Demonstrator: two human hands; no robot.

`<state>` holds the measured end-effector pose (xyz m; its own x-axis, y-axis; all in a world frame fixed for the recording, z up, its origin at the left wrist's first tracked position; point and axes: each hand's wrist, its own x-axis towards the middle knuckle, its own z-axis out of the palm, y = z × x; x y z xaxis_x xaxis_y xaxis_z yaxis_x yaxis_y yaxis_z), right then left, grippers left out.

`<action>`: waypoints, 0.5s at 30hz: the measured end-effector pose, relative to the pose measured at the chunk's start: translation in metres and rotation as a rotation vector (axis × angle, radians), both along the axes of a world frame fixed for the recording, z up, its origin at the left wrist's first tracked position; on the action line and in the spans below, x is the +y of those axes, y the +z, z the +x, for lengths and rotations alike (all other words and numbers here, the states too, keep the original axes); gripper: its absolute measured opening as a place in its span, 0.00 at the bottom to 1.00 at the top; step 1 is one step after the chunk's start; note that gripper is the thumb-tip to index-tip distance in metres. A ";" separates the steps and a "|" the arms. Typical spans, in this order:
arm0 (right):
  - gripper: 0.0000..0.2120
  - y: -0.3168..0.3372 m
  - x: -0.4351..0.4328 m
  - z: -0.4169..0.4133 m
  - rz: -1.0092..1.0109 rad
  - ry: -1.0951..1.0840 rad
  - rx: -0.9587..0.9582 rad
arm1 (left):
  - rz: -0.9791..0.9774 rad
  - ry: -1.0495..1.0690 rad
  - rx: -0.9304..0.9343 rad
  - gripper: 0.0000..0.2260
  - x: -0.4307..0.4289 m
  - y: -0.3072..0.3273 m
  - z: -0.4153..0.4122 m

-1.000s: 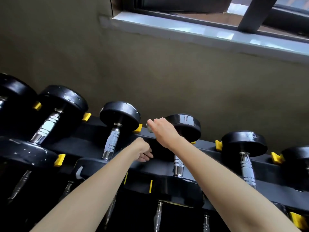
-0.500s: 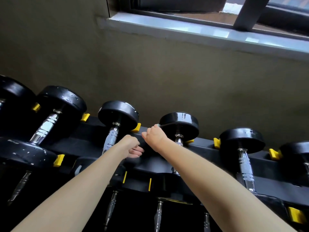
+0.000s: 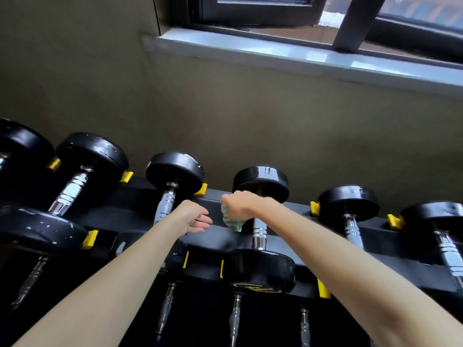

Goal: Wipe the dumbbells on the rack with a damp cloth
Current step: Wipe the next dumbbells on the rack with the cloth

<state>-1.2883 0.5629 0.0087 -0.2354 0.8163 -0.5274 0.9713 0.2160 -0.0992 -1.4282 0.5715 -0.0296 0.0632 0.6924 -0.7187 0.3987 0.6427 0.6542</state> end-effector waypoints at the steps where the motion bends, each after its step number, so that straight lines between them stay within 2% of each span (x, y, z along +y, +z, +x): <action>1: 0.15 0.008 -0.002 0.009 -0.031 -0.088 0.132 | 0.003 -0.001 0.004 0.19 0.000 0.002 0.000; 5: 0.08 0.035 -0.008 0.055 -0.050 -0.612 0.825 | 0.021 -0.010 -0.008 0.14 0.004 0.011 0.011; 8: 0.09 0.038 -0.020 0.090 0.089 -0.996 1.126 | 0.008 -0.037 -0.043 0.08 0.000 0.020 0.029; 10: 0.09 0.032 -0.032 0.105 0.140 -1.092 1.151 | -0.005 -0.073 -0.070 0.06 -0.004 0.023 0.042; 12: 0.03 0.021 -0.044 0.110 0.124 -1.099 1.049 | -0.019 -0.106 -0.089 0.07 -0.009 0.024 0.053; 15: 0.03 0.003 -0.052 0.112 0.166 -1.148 0.924 | -0.024 -0.146 -0.092 0.08 -0.012 0.022 0.062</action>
<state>-1.1760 0.5111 0.0114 0.3720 0.8184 -0.4379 0.2229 -0.5367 -0.8138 -1.3658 0.5590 -0.0075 0.2280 0.6541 -0.7212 0.4285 0.5978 0.6775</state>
